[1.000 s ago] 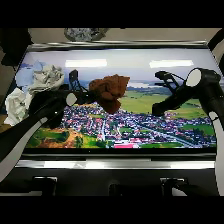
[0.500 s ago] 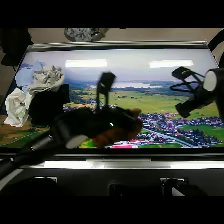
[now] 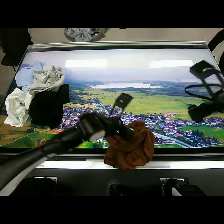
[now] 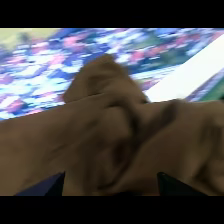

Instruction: Fold the shirts.

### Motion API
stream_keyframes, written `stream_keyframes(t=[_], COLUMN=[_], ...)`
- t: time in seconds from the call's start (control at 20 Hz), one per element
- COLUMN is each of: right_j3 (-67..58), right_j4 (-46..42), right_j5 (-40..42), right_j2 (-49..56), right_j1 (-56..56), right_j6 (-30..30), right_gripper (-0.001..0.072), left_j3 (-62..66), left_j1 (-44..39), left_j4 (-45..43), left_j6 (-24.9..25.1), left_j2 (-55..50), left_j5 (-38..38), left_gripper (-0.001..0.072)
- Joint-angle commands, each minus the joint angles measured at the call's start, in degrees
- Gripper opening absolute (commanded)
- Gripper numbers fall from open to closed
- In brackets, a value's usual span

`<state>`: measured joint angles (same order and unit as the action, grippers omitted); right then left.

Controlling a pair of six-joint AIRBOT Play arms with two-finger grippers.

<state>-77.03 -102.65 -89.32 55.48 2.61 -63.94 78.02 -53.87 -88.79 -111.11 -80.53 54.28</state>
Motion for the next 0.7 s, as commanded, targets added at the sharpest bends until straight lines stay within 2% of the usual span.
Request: stream_keyframes(t=[0.0,0.05,0.15,0.35,0.45,0.65], right_j3=[7.3,10.6,17.0,25.3,27.5,30.7], right_j4=[16.7,20.4,27.3,38.2,41.9,42.0], right_j5=[-0.5,0.2,1.3,1.4,3.4,7.3], right_j2=[0.9,1.3,1.6,1.6,1.6,1.6], right_j1=[0.0,0.0,0.0,0.1,0.1,0.1], right_j6=[4.9,6.0,9.1,17.7,20.5,20.4], right_gripper=[0.0693,0.0693,0.0693,0.0695,0.0702,0.0711], left_j3=[-1.4,-5.0,-15.2,-33.7,-37.2,-37.4], left_j1=[9.6,11.8,13.4,10.3,8.0,4.9], left_j4=[0.0,1.8,7.3,24.7,31.1,34.9], left_j6=[7.3,7.6,8.3,9.4,12.3,12.3], left_j2=[4.1,5.6,9.1,12.9,12.2,8.3], left_j5=[17.8,19.8,18.9,5.6,-1.1,-6.9], left_gripper=[0.072,0.072,0.072,0.0718,0.0717,0.0717])
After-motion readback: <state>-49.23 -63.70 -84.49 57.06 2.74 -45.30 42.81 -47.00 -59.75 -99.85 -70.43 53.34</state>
